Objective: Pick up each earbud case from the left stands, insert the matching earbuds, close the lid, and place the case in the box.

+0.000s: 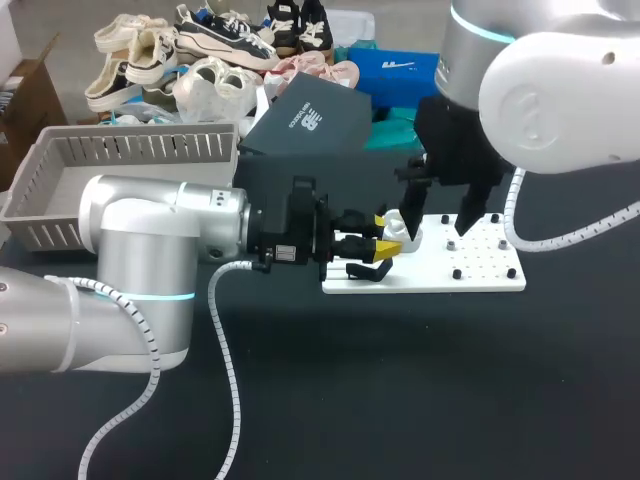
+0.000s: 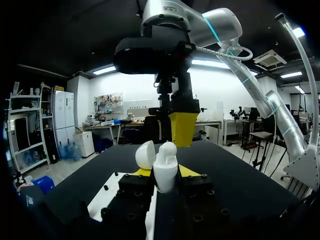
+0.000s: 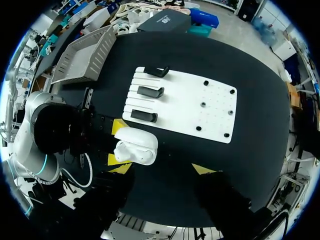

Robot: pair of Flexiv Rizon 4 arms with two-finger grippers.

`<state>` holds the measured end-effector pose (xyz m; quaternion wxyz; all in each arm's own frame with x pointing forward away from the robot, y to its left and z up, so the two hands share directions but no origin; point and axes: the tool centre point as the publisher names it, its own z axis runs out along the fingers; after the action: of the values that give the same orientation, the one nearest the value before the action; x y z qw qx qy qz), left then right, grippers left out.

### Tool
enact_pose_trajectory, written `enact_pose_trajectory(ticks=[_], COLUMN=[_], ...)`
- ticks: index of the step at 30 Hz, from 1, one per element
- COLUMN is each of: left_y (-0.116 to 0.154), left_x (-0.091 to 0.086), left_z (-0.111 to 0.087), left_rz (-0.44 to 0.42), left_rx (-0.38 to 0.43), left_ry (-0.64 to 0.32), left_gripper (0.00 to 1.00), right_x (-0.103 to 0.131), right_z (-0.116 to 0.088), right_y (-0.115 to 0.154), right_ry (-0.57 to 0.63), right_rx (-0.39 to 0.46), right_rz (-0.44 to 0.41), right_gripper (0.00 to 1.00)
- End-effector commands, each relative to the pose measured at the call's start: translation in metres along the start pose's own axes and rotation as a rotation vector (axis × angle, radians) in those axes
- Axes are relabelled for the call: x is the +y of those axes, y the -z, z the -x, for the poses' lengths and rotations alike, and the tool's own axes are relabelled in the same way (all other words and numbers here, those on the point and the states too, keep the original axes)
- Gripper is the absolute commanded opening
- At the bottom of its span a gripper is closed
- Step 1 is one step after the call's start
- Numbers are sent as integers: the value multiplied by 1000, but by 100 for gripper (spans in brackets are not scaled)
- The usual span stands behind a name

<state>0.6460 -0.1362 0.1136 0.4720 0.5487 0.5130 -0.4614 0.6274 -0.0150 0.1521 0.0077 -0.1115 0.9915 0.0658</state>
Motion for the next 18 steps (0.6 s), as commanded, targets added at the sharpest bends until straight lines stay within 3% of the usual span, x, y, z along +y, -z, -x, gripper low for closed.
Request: enact_pose_trajectory(ticks=[1, 13, 18], left_y=[0, 0, 0], left_x=[0, 0, 0], left_z=[0, 0, 0], left_rz=[-2, -2, -2], left_rx=[0, 0, 0], left_ry=[0, 0, 0], left_gripper=[0, 0, 0], right_x=[2, 5, 1], right_z=[4, 8, 4], right_y=[-2, -3, 8], right_ry=[6, 19, 15], right_rx=[8, 11, -9], right_rz=[2, 12, 31], right_gripper=[69, 70, 78])
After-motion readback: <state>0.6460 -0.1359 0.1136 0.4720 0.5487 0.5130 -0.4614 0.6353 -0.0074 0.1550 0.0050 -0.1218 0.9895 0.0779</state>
